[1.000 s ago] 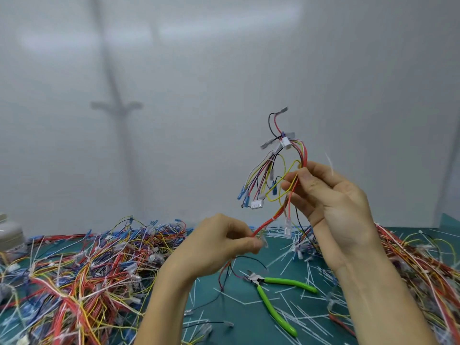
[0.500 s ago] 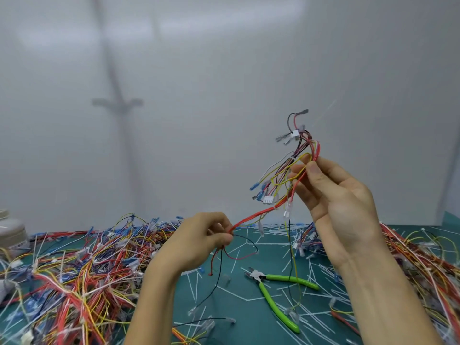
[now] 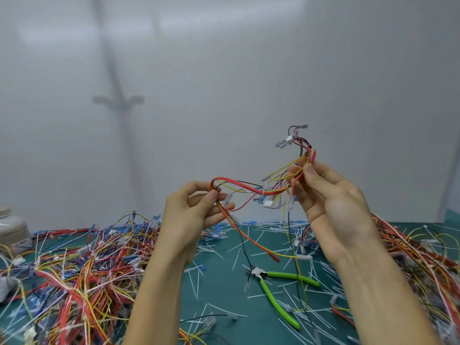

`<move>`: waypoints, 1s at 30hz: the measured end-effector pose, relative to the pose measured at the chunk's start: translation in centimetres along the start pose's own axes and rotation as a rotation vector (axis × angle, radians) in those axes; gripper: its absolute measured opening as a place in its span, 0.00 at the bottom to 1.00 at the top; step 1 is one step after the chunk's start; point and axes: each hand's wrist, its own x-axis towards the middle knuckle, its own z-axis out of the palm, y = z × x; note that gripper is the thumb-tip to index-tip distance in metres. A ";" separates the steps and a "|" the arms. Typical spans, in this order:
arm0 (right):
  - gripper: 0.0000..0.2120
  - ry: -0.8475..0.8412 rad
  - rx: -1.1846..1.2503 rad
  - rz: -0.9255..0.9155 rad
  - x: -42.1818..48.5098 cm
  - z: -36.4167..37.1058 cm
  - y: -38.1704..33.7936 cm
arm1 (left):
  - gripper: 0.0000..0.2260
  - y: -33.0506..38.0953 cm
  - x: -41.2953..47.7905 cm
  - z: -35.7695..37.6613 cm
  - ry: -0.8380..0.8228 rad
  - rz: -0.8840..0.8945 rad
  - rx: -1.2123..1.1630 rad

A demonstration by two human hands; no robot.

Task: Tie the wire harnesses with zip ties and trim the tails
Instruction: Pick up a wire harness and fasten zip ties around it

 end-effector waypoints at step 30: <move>0.09 -0.693 -1.273 0.303 -0.3 -1.3 1.9 | 0.06 -0.7 0.1 1.5 -0.147 -0.299 -0.188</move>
